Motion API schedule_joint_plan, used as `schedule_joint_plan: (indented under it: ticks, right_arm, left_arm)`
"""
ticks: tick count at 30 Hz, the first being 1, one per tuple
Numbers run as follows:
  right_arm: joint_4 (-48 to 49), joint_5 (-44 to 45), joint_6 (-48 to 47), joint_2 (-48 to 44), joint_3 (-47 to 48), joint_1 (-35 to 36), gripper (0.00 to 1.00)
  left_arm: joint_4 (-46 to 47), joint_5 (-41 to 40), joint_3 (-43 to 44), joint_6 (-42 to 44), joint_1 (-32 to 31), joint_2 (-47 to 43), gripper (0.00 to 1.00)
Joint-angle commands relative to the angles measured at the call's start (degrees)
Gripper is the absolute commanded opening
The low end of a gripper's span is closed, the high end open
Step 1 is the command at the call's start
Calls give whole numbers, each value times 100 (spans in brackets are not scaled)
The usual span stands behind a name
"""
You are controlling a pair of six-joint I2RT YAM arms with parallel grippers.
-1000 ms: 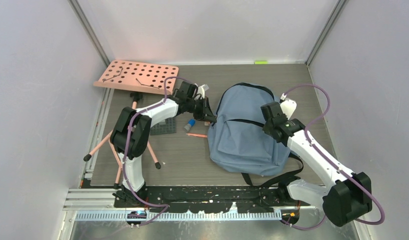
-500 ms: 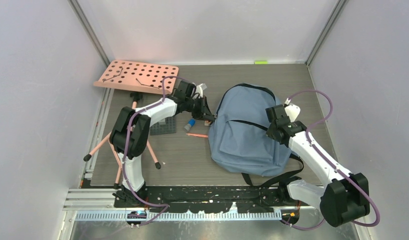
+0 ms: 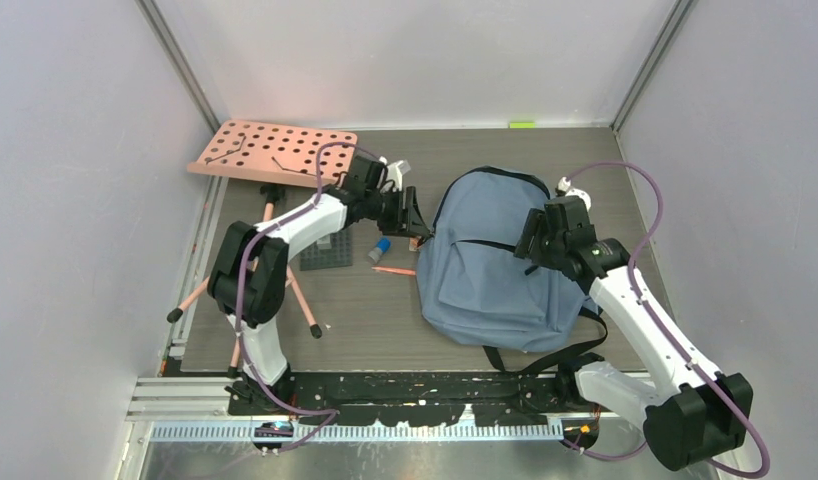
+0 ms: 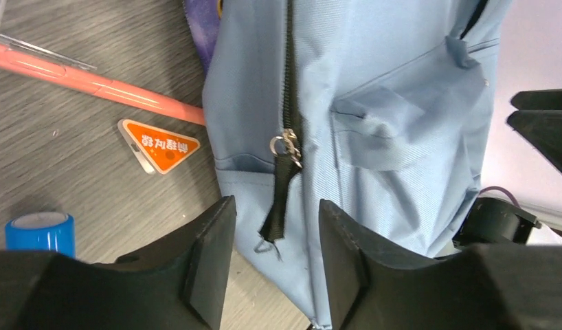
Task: Pack the student bag
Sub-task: Unzip the student bag at the center of the board.
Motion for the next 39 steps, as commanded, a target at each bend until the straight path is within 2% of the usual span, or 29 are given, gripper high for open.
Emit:
schedule_joint_plan:
  ticks: [1, 6, 11, 16, 27, 32, 35, 39]
  right_arm:
    - [574, -1103, -871, -76, 231, -19, 69]
    - [853, -2217, -1515, 378, 479, -18, 72]
    - [1027, -2749, -1881, 834, 762, -19, 74]
    - [766, -3170, -2309, 1494, 1173, -19, 74]
    - [599, -3638, -2632, 2414, 1526, -19, 73]
    - [356, -3856, -2628, 2705, 1621, -19, 69]
    - [577, -3591, -2372, 2392, 1409, -19, 68]
    - [402, -3585, -2311, 2000, 1448, -8, 70]
  left_arm:
    - [-45, -101, 215, 416, 9, -698, 54]
    - [-18, -70, 179, 497, -13, -850, 59]
    - [-10, 9, 182, 493, -22, -840, 59]
    - [-1, 71, 192, 471, -31, -835, 60]
    - [8, 109, 195, 462, -31, -830, 59]
    - [-20, 80, 201, 462, -31, -829, 59]
    - [-27, 87, 210, 462, -31, -830, 59]
    - [-22, 82, 212, 447, -31, -824, 59]
